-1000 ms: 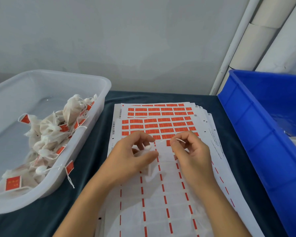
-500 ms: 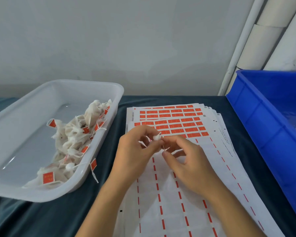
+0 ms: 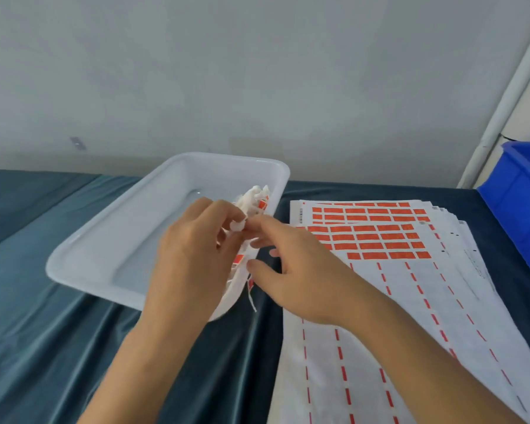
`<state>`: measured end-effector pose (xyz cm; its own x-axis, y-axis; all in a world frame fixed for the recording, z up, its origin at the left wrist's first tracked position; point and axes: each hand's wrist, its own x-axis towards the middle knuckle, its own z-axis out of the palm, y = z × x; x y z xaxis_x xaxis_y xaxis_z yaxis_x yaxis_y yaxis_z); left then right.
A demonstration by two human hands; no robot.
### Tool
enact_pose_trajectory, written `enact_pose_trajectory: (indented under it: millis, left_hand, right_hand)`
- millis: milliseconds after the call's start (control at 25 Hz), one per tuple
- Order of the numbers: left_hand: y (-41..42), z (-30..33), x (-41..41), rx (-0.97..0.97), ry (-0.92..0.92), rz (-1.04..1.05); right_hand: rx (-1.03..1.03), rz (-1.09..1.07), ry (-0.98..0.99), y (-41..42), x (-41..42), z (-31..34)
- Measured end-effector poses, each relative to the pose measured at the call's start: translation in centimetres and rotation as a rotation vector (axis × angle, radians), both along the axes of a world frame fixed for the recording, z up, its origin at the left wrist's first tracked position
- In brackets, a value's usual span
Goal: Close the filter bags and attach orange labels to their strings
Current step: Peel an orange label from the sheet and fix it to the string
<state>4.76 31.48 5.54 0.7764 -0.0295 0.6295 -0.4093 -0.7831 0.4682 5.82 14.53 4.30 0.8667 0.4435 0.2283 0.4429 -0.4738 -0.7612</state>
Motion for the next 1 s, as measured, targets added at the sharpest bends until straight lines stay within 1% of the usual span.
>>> enact_pose_trajectory:
  millis: [80,200,240,280,360,440,520,560,680,720,800,880,960,1000]
  left_hand:
    - [1.9,0.3,-0.7,0.068,0.032,0.083]
    - [3.7,-0.2,-1.8,0.244,0.073,0.211]
    - [3.9,-0.6,-2.1,0.27,0.122,0.232]
    - [3.8,-0.9,-2.2,0.267,0.203,0.238]
    - [3.3,-1.5,-2.3,0.225,0.375,0.203]
    - [2.7,-1.8,-2.2,0.232,0.43,0.148]
    - [2.6,-1.6,-2.2,0.225,0.424,0.117]
    - [2.6,-1.5,-2.2,0.252,0.402,0.125]
    - [1.3,-0.8,-2.3,0.509,0.215,0.224]
    - [0.2,-0.5,-2.4,0.545,0.148,0.237]
    - [-2.3,0.0,-2.2,0.544,0.042,0.226]
    - [-5.3,-0.5,-1.9,0.509,-0.011,0.166]
    - [-8.5,-2.1,-1.5,0.487,0.002,0.087]
    - [-10.3,-3.1,-1.2,0.505,0.045,0.054]
  right_hand:
    - [-0.008,0.057,0.033,2.0,0.3,-0.3]
    - [-0.027,0.13,0.063,4.1,0.3,-1.0]
    - [-0.069,0.129,0.026,4.4,0.4,-1.2]
    - [-0.138,0.103,-0.054,4.5,0.6,-1.4]
    - [-0.266,0.037,-0.216,4.2,0.9,-1.8]
    - [-0.28,0.016,-0.27,3.5,0.9,-2.2]
    - [-0.249,0.024,-0.269,2.9,0.7,-2.4]
    - [-0.231,0.027,-0.267,2.7,0.5,-2.4]
    - [-0.172,0.01,-0.259,1.8,-0.1,-1.5]
    - [-0.16,-0.005,-0.266,1.3,-0.3,-1.1]
    - [-0.171,-0.058,-0.28,0.0,-0.8,-0.1]
    - [-0.242,-0.14,-0.273,-2.5,-1.5,0.5]
    - [-0.344,-0.233,-0.213,-5.4,-2.4,0.7]
    - [-0.388,-0.279,-0.142,-6.7,-2.8,0.6]
